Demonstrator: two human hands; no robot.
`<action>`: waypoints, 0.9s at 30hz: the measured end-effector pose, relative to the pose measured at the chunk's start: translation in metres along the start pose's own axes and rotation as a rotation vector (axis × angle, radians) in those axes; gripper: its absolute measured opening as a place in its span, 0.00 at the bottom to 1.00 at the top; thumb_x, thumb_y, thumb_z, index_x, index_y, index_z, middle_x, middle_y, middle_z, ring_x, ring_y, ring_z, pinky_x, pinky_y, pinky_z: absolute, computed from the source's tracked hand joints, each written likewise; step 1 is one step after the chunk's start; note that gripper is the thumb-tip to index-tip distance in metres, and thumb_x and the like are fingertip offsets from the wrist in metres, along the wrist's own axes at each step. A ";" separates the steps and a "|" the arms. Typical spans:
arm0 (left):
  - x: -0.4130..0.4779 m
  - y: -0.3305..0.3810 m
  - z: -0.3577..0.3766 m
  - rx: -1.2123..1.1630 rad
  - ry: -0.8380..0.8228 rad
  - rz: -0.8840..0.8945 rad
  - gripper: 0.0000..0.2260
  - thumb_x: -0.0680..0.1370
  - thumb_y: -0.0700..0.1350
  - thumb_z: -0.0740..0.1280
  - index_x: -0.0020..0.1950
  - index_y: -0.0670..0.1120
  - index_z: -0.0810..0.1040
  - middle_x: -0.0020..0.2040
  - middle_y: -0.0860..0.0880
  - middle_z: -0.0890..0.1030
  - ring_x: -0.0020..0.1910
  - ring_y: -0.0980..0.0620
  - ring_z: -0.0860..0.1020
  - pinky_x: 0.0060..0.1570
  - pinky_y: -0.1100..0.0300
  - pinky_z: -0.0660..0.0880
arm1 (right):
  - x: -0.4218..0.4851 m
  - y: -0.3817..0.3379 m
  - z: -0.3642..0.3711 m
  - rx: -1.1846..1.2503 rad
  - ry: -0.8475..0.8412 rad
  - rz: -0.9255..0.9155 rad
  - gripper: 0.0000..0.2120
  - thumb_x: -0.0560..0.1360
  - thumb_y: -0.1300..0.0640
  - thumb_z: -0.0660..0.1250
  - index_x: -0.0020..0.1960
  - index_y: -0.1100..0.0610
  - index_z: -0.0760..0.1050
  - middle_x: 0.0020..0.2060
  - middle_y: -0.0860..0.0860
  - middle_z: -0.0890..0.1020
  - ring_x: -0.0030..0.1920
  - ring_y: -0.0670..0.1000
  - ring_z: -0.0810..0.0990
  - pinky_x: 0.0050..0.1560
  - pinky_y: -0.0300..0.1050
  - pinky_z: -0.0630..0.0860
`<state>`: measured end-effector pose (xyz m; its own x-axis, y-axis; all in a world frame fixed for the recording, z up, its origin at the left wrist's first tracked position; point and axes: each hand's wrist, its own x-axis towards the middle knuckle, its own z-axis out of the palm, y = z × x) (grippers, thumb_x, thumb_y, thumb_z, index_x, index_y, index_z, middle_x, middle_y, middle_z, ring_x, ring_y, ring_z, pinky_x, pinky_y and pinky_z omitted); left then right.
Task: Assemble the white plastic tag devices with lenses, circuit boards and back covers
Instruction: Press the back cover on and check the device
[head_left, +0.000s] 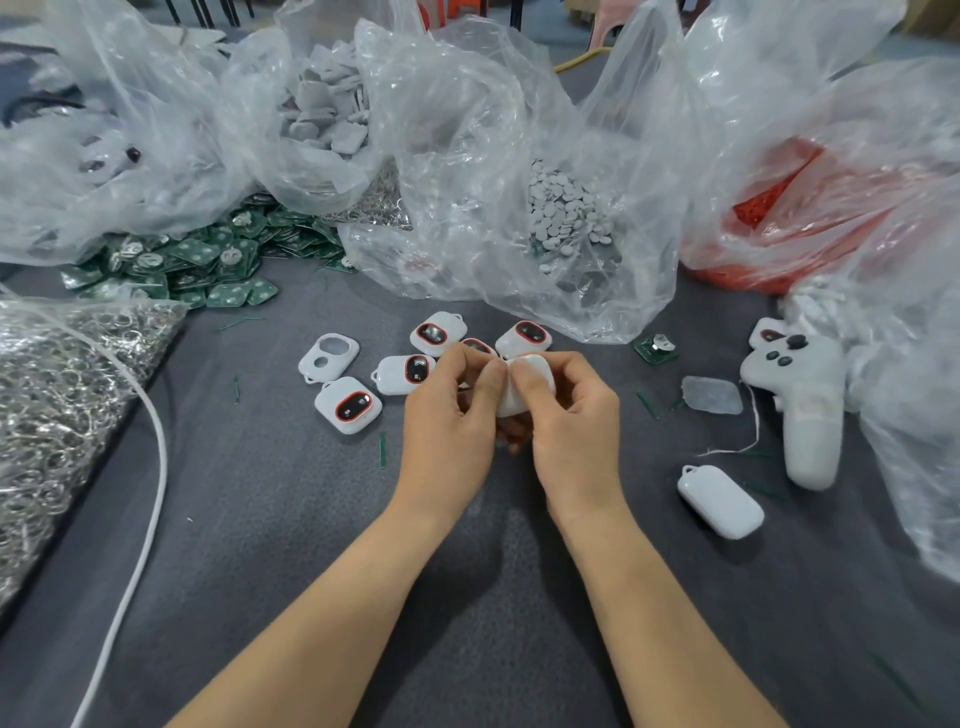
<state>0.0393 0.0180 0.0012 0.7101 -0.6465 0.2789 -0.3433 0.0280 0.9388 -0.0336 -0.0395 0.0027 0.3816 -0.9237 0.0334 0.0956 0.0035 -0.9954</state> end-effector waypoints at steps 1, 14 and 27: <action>0.000 0.001 0.000 -0.007 -0.010 -0.005 0.10 0.80 0.40 0.63 0.40 0.51 0.74 0.34 0.56 0.78 0.32 0.61 0.74 0.34 0.69 0.70 | 0.000 -0.002 0.000 -0.021 0.023 -0.018 0.06 0.73 0.56 0.70 0.41 0.58 0.76 0.34 0.53 0.80 0.35 0.51 0.78 0.34 0.47 0.76; 0.011 0.013 -0.008 -1.273 -0.354 -0.740 0.14 0.67 0.36 0.65 0.51 0.37 0.82 0.47 0.42 0.80 0.29 0.57 0.70 0.30 0.67 0.72 | -0.039 -0.021 -0.110 -1.182 0.187 -0.263 0.15 0.67 0.56 0.76 0.52 0.56 0.81 0.49 0.53 0.78 0.53 0.61 0.73 0.52 0.54 0.70; -0.014 -0.006 0.001 0.422 -0.509 0.333 0.14 0.76 0.49 0.70 0.62 0.54 0.79 0.48 0.56 0.77 0.40 0.59 0.74 0.46 0.61 0.72 | -0.015 -0.055 -0.081 0.325 0.001 0.218 0.15 0.80 0.67 0.56 0.59 0.58 0.78 0.60 0.65 0.77 0.58 0.58 0.80 0.46 0.42 0.81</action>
<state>0.0311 0.0261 -0.0080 0.1894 -0.9313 0.3113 -0.7709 0.0553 0.6346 -0.1189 -0.0569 0.0499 0.4242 -0.8883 -0.1758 0.2990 0.3207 -0.8987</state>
